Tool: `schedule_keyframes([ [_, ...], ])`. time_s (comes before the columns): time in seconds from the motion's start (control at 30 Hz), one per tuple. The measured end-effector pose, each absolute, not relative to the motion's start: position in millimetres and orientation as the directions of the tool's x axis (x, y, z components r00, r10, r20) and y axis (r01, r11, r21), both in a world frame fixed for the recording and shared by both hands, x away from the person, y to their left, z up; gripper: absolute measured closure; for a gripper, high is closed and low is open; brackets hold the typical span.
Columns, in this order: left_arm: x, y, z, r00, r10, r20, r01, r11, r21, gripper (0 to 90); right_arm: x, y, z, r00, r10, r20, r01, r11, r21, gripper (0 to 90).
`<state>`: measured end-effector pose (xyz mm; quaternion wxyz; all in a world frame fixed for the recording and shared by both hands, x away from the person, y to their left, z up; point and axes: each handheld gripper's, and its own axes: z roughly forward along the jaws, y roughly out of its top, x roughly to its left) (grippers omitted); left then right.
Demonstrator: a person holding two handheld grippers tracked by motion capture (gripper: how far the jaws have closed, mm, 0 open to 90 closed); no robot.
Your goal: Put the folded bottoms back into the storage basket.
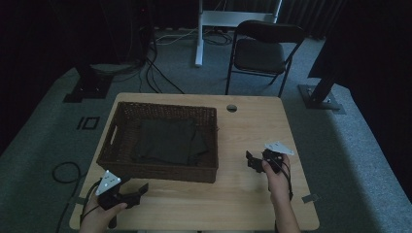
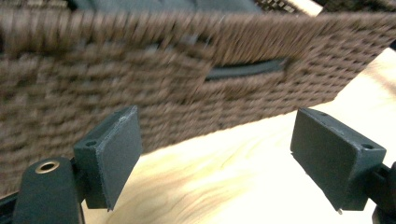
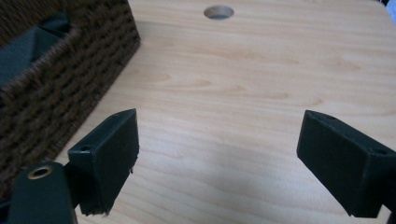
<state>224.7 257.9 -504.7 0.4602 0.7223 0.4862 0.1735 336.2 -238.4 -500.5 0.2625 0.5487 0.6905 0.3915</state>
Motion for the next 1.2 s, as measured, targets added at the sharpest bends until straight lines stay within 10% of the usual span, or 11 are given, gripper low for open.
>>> schedule_keyframes([
  [1.2,235,261,-550,0.259,0.966,0.012,0.676,-0.191,0.712,16.2,328,-268,-553,-0.151,0.988,0.013,0.683,0.095,0.724,13.4],
])
